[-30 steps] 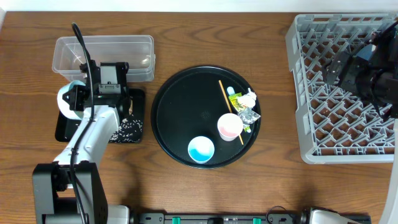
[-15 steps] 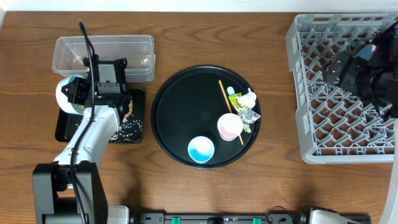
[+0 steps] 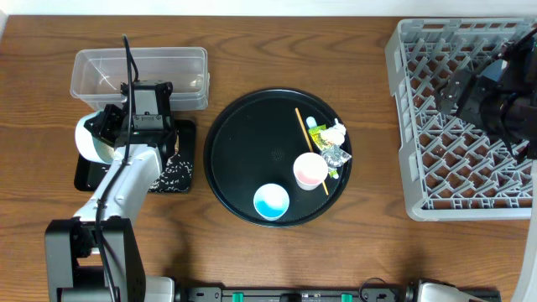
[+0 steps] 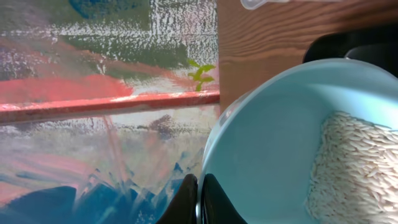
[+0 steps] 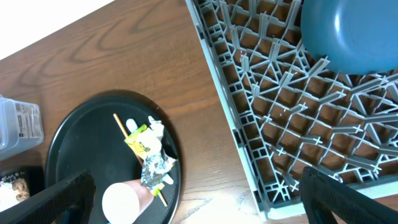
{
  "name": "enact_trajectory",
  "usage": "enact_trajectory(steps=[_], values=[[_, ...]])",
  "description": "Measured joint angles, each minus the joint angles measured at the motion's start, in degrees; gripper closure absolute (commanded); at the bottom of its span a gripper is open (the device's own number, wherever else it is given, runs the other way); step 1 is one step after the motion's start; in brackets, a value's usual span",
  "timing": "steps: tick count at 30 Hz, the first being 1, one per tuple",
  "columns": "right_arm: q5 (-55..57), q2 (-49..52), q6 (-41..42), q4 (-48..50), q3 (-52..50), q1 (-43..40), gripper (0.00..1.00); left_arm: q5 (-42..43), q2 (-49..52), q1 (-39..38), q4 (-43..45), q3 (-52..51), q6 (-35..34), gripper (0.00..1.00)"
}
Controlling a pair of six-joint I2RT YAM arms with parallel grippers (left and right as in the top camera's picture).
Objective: Sort waste into correct bins and load items into the dishwasher rack
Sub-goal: 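Tilt the white bowl to pour the rice onto the black tray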
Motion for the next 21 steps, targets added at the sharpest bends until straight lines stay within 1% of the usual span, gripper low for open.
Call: enact_trajectory(steps=[4,7,9,12,13,14,16,17,18,21], values=[[0.0,0.0,0.0,0.0,0.0,0.0,0.01,-0.2,0.0,0.1,5.7,-0.2,1.7,0.94],[0.0,0.0,0.0,0.0,0.0,0.0,0.01,-0.2,0.0,0.1,5.7,-0.2,1.8,0.94],[0.0,0.0,0.0,0.0,0.0,0.0,0.01,0.0,0.0,0.1,6.3,-0.7,3.6,0.94],[0.0,0.0,0.0,0.0,0.0,0.0,0.01,-0.4,0.1,0.1,12.2,-1.1,6.1,0.94],[0.0,0.0,0.0,0.0,0.0,0.0,0.01,-0.6,0.1,0.1,12.9,-1.1,6.3,0.94],[0.0,0.0,0.0,0.0,0.0,0.0,0.01,-0.8,0.1,0.1,12.7,-1.0,6.2,0.94],[0.0,0.0,0.0,0.0,0.0,0.0,0.01,-0.1,0.1,0.2,8.6,-1.1,6.1,0.94],[0.0,0.0,0.0,0.0,0.0,0.0,0.01,0.3,0.1,0.2,7.9,-1.5,6.6,0.94],[0.0,0.0,0.0,0.0,0.0,0.0,0.01,0.4,0.1,0.2,8.0,-1.7,7.1,0.94],[0.0,0.0,0.0,0.0,0.0,0.0,0.01,-0.1,0.2,0.4,12.5,-2.1,7.5,0.94]])
